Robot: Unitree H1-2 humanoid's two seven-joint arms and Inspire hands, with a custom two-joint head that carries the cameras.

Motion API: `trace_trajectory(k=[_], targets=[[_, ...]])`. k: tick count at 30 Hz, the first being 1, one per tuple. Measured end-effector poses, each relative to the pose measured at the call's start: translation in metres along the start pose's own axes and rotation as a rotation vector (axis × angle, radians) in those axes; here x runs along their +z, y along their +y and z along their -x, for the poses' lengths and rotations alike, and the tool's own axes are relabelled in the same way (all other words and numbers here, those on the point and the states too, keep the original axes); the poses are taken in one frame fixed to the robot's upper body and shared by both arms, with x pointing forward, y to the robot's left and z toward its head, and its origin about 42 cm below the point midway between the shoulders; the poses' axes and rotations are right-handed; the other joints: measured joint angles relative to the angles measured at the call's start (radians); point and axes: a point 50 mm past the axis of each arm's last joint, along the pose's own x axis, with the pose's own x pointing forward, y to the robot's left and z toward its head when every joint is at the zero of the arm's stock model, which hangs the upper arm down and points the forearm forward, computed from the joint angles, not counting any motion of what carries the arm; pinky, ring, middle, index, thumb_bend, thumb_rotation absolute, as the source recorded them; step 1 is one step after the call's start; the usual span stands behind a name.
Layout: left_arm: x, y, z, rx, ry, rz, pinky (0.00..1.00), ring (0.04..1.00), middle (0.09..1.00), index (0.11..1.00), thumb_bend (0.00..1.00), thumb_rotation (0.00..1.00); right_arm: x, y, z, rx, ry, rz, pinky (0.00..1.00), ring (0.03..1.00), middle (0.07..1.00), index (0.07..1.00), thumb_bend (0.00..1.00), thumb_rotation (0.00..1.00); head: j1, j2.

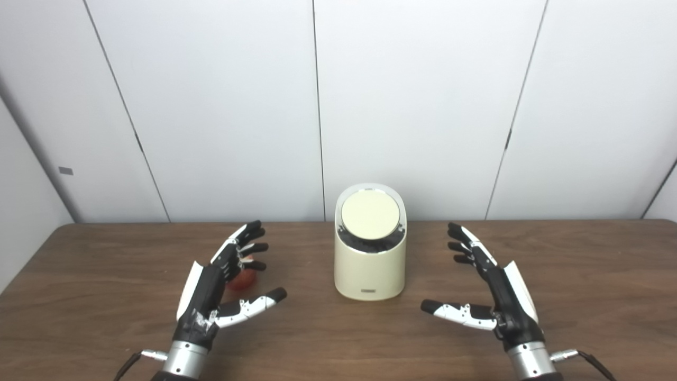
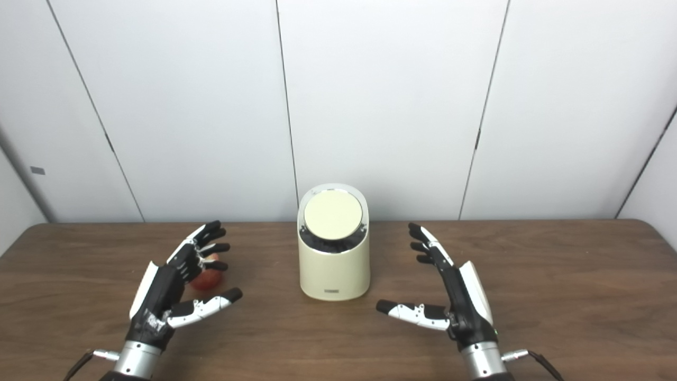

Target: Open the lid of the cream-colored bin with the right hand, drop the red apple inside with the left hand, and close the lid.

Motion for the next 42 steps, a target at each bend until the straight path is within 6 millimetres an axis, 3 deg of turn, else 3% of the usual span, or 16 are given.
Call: trace_trajectory(k=[4, 11, 15, 20, 28, 36, 42], targets=[[-0.001, -0.001, 0.000, -0.002, 0.003, 0.003, 0.65, 0.778, 0.857, 0.903, 0.74, 0.09, 0.013, 0.008, -0.012, -0.012, 0.027, 0.012, 0.74, 0.841, 0.900, 0.916, 0.84, 0.41, -0.002, -0.002], [-0.005, -0.005, 0.000, -0.009, 0.015, 0.011, 0.66, 0.788, 0.872, 0.902, 0.73, 0.08, 0.063, 0.002, -0.076, -0.023, -0.022, 0.089, 0.80, 0.905, 0.946, 0.970, 0.83, 0.39, 0.005, -0.006], [-0.005, -0.005, -0.001, -0.009, 0.013, 0.011, 0.66, 0.793, 0.876, 0.903, 0.72, 0.07, 0.080, 0.005, -0.096, 0.002, -0.021, 0.117, 0.79, 0.899, 0.949, 0.960, 0.83, 0.36, 0.009, -0.011], [-0.006, -0.006, -0.001, -0.009, 0.002, 0.005, 0.67, 0.797, 0.878, 0.908, 0.72, 0.07, 0.080, 0.010, -0.110, 0.012, 0.016, 0.147, 0.69, 0.874, 0.943, 0.942, 0.85, 0.39, 0.017, -0.011], [-0.005, -0.008, -0.005, -0.008, -0.007, -0.004, 0.64, 0.782, 0.861, 0.899, 0.74, 0.09, 0.090, 0.011, -0.136, 0.016, -0.001, 0.165, 0.66, 0.850, 0.940, 0.945, 0.89, 0.35, 0.018, -0.011], [-0.003, -0.009, -0.008, -0.009, -0.017, -0.013, 0.65, 0.786, 0.866, 0.902, 0.73, 0.09, 0.083, 0.025, -0.144, 0.045, 0.035, 0.259, 0.72, 0.893, 0.956, 0.937, 0.91, 0.33, 0.017, -0.014], [-0.003, -0.011, -0.009, -0.010, -0.017, -0.012, 0.64, 0.782, 0.867, 0.904, 0.74, 0.10, 0.073, 0.032, -0.149, 0.066, 0.051, 0.333, 0.84, 0.942, 0.976, 0.944, 0.90, 0.31, 0.021, -0.011]])
